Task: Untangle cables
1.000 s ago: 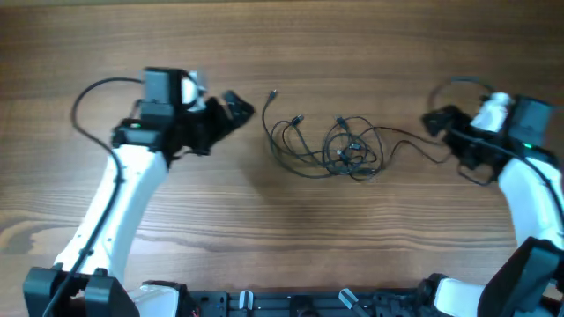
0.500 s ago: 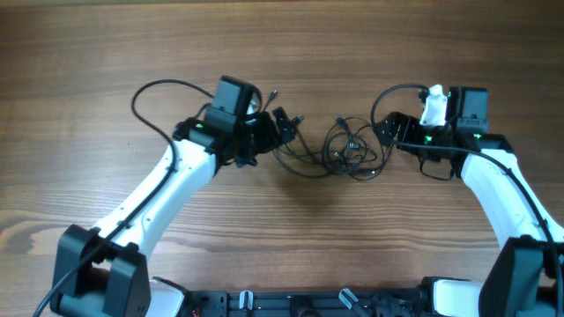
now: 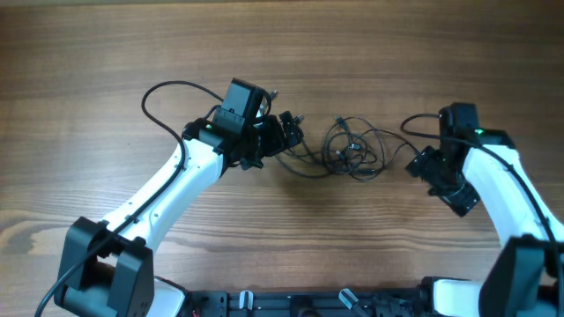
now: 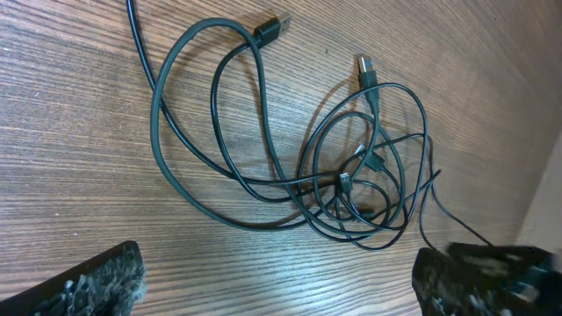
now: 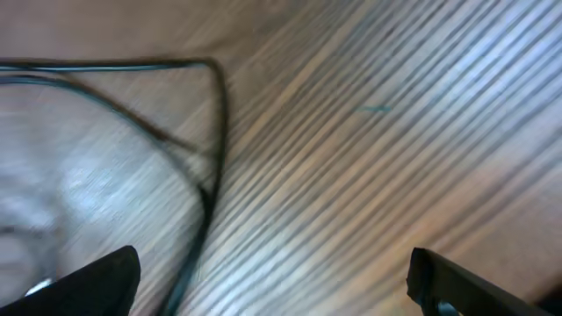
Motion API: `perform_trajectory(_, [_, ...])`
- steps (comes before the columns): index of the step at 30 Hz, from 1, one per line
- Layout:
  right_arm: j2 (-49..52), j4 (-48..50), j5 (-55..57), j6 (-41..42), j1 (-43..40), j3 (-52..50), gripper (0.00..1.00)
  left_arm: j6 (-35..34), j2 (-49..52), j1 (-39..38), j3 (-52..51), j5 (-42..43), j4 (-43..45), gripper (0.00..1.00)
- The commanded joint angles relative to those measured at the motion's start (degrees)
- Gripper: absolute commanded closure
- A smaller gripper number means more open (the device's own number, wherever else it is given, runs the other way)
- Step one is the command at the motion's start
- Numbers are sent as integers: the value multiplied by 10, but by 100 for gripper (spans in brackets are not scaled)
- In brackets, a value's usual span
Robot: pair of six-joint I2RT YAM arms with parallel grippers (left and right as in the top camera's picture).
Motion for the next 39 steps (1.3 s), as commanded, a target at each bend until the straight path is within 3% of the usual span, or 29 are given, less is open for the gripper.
perform_trajectory(1, [-52,-35,-59,13,0,84,0,-5,7,-2,4,-8,2,0])
perform_trajectory(4, [-68,-15,-90,-27,0,95,0,-5,7,-2,4,-7,2,0])
perform_trajectory(6, [-69,37,-115,-103,0,93,0,-5,7,-5,4,-8,2,2])
perform_trajectory(9, [-57,136,-237,-279,1,75,7,-5,7,-16,4,-8,4,3])
perform_trajectory(12, [-35,197,-318,-360,1,50,11,-5,7,-29,4,-9,6,3])
perform_trajectory(17, [28,226,-306,-357,1,21,30,-5,7,-55,3,-30,5,0])
perform_trajectory(25, [141,269,-400,-389,1,17,35,-48,7,-78,3,-64,6,0])
perform_trajectory(32, [217,296,-410,-387,1,17,51,-52,12,-96,2,-73,6,0])
perform_trajectory(33, [222,296,-412,-387,1,17,60,-52,16,-99,2,-76,6,0])
perform_trajectory(35, [224,297,-435,-386,1,17,96,-54,27,-104,2,-83,6,0])
perform_trajectory(39, [220,309,-538,-369,1,23,96,-97,64,-111,2,-87,6,0])
